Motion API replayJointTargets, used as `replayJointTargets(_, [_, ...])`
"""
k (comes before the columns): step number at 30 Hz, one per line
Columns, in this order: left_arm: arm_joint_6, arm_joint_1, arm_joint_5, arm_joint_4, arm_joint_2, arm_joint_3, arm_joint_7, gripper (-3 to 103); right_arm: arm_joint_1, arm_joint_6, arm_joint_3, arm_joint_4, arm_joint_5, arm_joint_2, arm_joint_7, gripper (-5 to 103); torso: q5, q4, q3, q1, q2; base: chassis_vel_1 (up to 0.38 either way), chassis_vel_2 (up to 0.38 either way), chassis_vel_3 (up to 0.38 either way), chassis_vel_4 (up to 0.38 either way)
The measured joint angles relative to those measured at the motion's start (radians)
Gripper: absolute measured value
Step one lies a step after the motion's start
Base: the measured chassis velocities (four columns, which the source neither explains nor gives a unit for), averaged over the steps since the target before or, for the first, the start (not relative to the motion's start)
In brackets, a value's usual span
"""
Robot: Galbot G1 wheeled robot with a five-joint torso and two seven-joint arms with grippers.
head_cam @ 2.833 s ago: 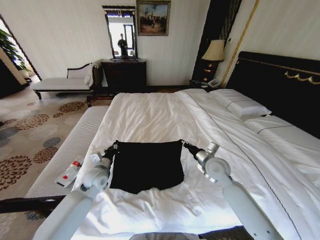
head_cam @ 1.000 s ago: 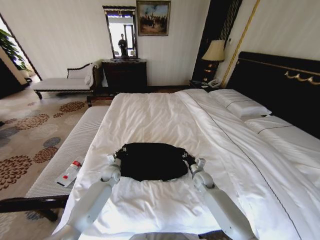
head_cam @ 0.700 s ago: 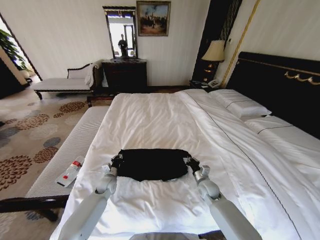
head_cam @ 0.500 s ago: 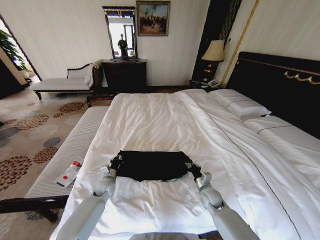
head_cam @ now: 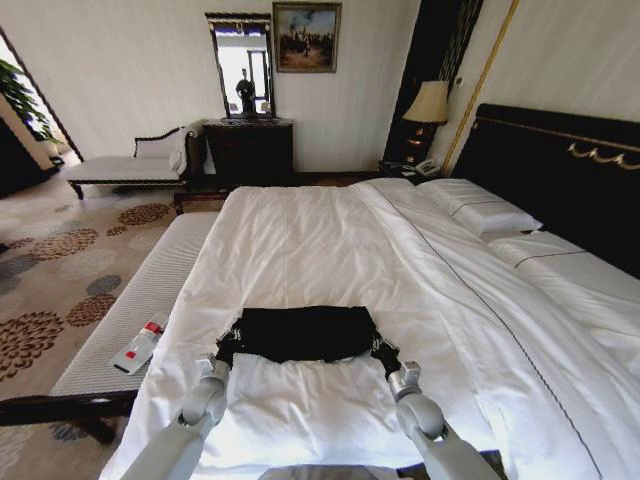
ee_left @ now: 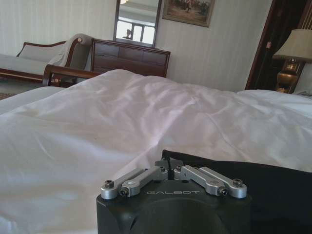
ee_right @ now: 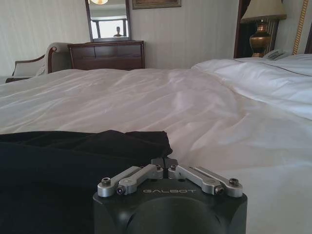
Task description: Fold the clothes on the bed.
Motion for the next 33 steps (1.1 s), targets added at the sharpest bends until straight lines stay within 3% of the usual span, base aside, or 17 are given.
replayJointTargets(10, [0.000,0.001,0.026,-0.007,0.005,0.000,-0.028,0,-0.062,0.011,0.035,0.077,0.009,-0.005,0.002,0,-0.0001,0.0000,0.000,0.000,0.000,0.000,0.000,0.000,0.000])
replayJointTargets(29, [0.009,0.022,0.054,-0.027,0.007,0.012,-0.053,0,-0.130,0.051,0.048,0.068,-0.037,0.056,-0.001,0,-0.0001,-0.0001,0.000,0.000,0.000,0.000,0.000,0.000,0.000])
replayJointTargets(33, [0.024,0.043,0.054,-0.053,0.012,0.007,-0.065,12,-0.141,0.051,0.046,0.068,-0.054,0.068,0.000,-1,0.0000,0.0000,0.000,0.000,0.000,0.000,0.000,0.000,0.000])
